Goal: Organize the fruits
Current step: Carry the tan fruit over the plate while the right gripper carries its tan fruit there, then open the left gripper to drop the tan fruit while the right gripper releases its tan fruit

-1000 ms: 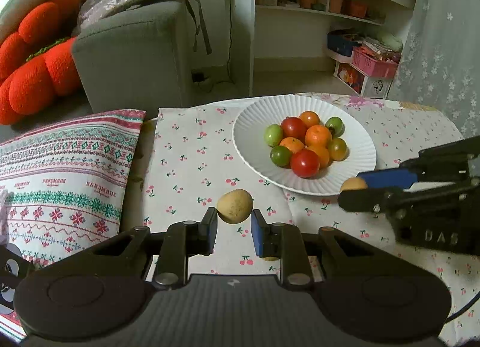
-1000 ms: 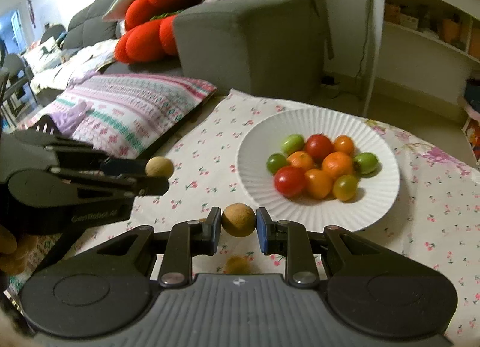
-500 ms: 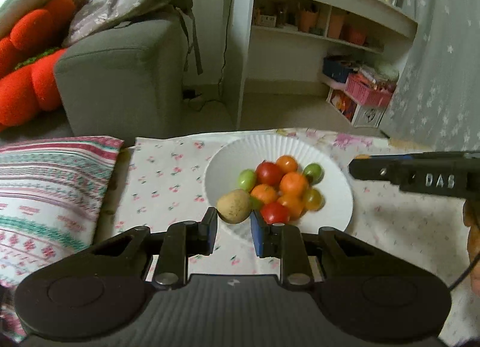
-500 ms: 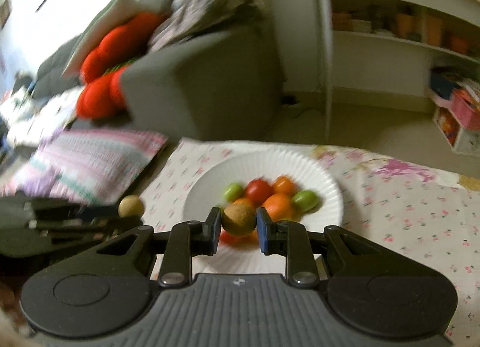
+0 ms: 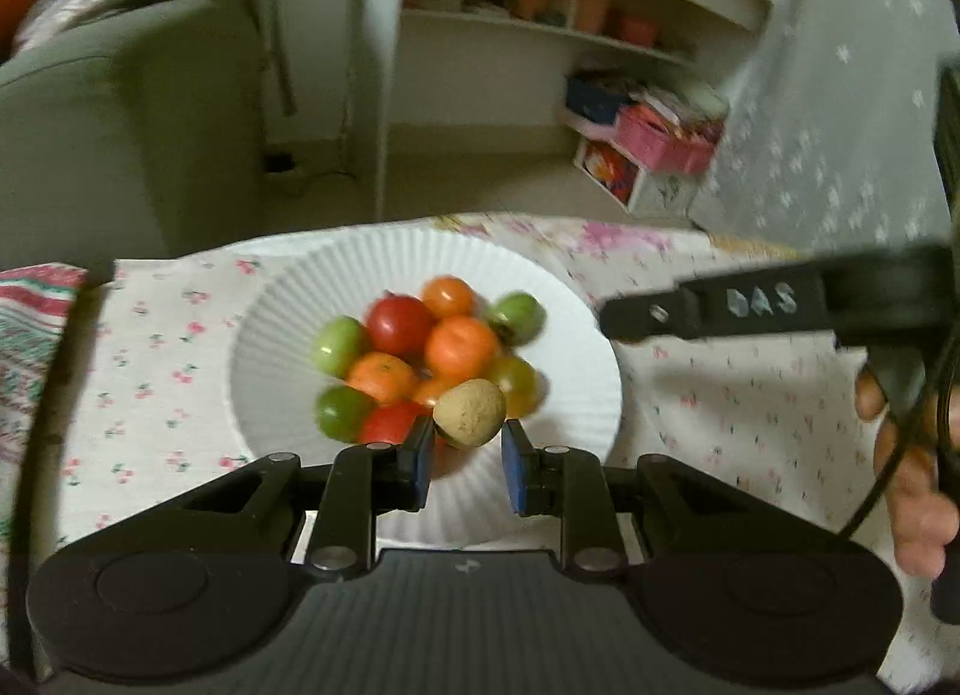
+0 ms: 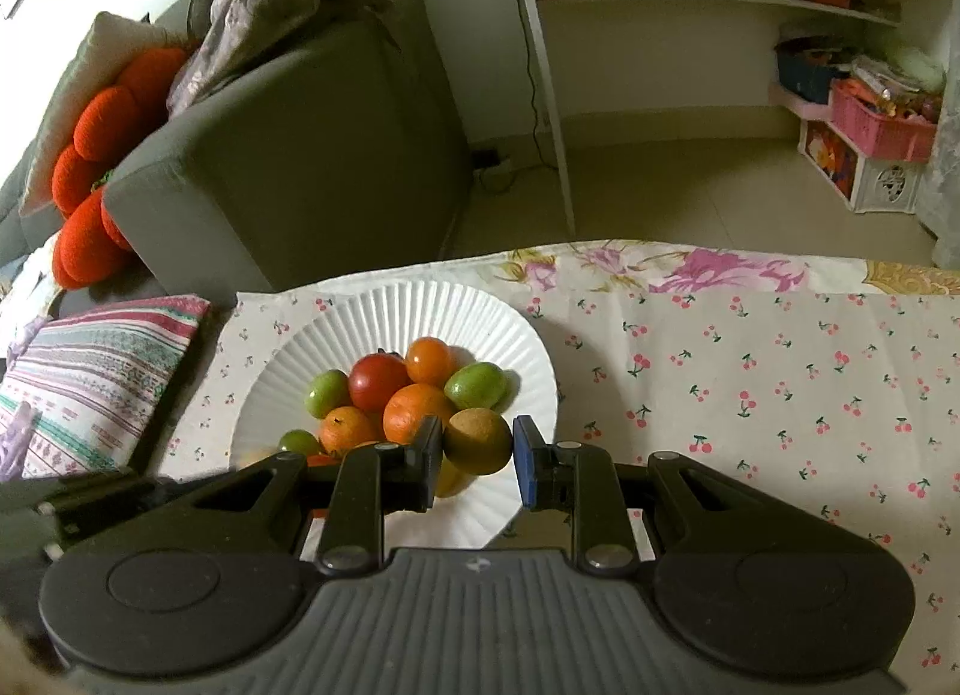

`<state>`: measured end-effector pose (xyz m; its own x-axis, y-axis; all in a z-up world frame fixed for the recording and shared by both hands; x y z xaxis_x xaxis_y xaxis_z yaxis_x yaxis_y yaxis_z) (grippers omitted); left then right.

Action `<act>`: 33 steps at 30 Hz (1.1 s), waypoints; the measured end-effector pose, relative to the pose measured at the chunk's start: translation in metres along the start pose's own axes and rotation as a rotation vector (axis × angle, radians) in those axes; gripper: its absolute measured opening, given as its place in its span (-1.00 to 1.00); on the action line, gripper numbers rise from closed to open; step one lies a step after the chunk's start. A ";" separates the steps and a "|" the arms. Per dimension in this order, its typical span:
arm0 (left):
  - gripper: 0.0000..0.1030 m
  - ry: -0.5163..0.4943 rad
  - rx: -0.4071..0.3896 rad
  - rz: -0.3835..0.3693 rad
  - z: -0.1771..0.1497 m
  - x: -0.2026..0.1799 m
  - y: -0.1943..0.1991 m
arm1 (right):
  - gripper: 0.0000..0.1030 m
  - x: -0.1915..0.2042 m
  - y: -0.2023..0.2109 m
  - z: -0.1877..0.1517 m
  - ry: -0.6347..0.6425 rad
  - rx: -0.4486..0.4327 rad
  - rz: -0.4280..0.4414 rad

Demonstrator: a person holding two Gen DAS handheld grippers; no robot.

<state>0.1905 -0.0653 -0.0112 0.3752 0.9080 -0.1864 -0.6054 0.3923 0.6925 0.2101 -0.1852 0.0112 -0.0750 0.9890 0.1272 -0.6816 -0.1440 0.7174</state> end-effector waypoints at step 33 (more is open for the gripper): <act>-0.65 -0.059 0.045 0.018 -0.004 -0.004 -0.022 | -0.49 0.005 -0.017 -0.003 0.039 0.012 -0.035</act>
<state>0.1994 -0.0771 -0.0283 0.4061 0.9040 -0.1337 -0.5808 0.3683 0.7259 0.2189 -0.1774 -0.0020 -0.0799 0.9940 0.0748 -0.6753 -0.1092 0.7294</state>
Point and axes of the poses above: each gripper's, at about its wrist camera, not at the fingertips, and y roughly against the way its jaws point, x to its left, z to its top, the point moved 3 cm from there along -y, roughly the way its jaws point, and after that the axes turned 5 degrees about -z, right-handed, at the moved point
